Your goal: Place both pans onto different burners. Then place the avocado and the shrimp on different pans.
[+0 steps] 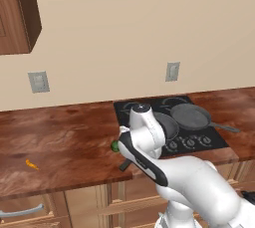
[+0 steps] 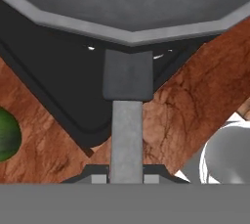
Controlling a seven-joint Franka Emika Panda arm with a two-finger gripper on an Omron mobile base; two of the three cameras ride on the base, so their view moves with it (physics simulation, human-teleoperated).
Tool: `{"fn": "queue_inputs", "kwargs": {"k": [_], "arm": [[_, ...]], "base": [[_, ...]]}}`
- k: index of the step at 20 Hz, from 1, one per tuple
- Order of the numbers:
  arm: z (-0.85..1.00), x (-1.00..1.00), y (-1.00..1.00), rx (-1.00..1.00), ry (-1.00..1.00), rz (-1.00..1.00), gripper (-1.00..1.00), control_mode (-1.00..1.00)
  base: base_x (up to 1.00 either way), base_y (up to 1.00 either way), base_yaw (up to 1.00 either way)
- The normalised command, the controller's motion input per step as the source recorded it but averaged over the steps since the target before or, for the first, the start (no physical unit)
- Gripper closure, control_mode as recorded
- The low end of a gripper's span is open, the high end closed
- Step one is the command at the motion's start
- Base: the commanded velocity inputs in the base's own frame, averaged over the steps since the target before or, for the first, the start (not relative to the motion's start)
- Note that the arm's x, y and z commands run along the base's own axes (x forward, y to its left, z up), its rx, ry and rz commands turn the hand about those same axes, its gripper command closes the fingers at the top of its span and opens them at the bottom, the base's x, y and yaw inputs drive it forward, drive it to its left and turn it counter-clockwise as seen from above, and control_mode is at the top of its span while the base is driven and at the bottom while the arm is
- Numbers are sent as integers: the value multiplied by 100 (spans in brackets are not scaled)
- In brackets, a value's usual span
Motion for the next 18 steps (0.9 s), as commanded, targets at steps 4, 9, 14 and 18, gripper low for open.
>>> {"fn": "queue_inputs", "kwargs": {"k": [4, 9, 14, 18], "arm": [[0, 9, 0, 0, 0, 16, 100, -100], [0, 17, 0, 0, 0, 12, 100, -100], [0, 26, 0, 0, 0, 6, 100, -100], [0, 26, 0, 0, 0, 2, 100, -100]], "base": [[0, 0, 0], [0, 0, 0], [0, 0, 0], [0, 0, 0]]}}
